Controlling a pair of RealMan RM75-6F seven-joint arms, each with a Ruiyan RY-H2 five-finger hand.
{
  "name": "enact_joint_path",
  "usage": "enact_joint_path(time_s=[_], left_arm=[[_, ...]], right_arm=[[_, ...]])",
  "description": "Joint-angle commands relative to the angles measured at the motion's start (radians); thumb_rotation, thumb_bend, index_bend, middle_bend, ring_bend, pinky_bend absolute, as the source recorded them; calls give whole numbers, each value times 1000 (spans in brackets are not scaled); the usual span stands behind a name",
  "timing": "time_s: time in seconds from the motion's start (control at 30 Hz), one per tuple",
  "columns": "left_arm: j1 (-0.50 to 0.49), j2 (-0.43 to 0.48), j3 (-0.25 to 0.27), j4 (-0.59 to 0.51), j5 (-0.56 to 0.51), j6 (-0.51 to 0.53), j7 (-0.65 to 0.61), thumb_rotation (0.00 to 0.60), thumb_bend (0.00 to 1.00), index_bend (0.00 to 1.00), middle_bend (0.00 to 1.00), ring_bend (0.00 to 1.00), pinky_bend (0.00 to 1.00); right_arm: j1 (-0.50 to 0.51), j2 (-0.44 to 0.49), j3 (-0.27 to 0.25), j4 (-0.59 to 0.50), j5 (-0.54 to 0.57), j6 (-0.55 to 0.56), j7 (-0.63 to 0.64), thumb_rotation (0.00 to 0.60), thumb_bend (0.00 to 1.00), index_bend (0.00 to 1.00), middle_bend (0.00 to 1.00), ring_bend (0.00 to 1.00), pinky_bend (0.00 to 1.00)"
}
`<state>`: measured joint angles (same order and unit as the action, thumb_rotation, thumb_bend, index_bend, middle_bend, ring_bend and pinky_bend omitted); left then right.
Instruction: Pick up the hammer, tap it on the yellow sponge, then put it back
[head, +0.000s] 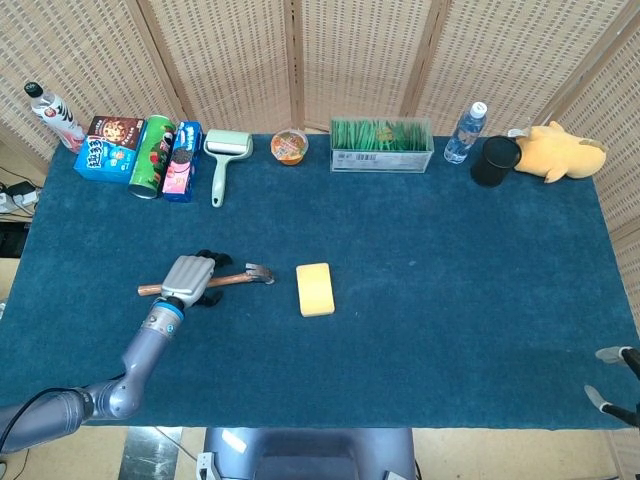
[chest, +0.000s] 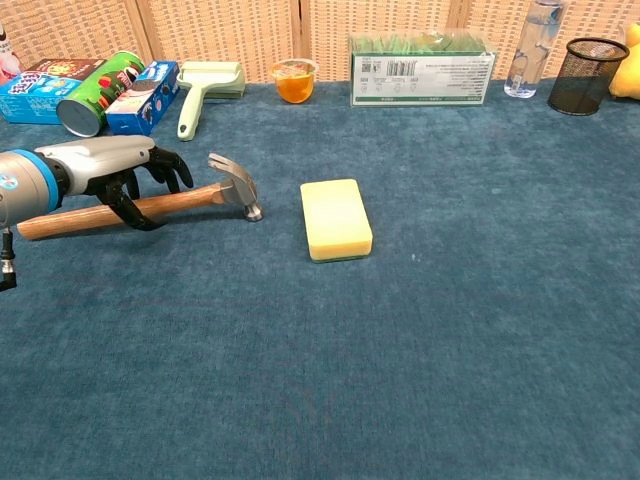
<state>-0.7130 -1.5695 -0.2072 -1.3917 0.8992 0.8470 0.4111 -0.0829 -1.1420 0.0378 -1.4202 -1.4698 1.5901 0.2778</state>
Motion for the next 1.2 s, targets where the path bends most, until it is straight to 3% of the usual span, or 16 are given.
enact_joint_path(time_s=[0.03, 0.17, 0.3, 0.57, 0.83, 1.0, 1.2], left_arm=[[-19, -29, 9, 44, 4, -14, -4, 600, 478, 312, 304, 237, 384], [-45, -47, 44, 53, 35, -32, 28, 600, 549, 525, 425, 369, 503], [-64, -66, 58, 63, 10, -31, 75, 600, 580, 589, 494, 443, 571], [-70, -40, 3, -21, -13, -3, 9, 600, 545, 743, 732, 686, 760], [-77, 6, -43, -65, -66, -14, -55, 600, 468, 780, 944, 856, 837], [-64, 76, -79, -134, -18, -24, -158, 600, 454, 780, 957, 865, 841], [-34, 158, -111, -225, 77, -14, -291, 600, 364, 781, 957, 865, 840]], right_arm=[[-5, 2, -1, -4, 4, -1, -2, 600, 207, 400, 443, 412, 322], [-21, 5, -1, -15, 14, 10, -5, 600, 207, 400, 444, 413, 322], [-38, 8, 0, -25, 15, 32, -7, 600, 207, 399, 445, 414, 322], [-51, 7, 4, -25, 6, 49, 0, 600, 207, 400, 450, 414, 322], [-58, -2, 6, -12, 6, 49, 17, 600, 207, 400, 451, 414, 322], [-56, -6, 9, -9, 2, 44, 19, 600, 207, 401, 451, 414, 322], [-53, -13, 9, -11, -1, 35, 14, 600, 207, 401, 451, 414, 323]])
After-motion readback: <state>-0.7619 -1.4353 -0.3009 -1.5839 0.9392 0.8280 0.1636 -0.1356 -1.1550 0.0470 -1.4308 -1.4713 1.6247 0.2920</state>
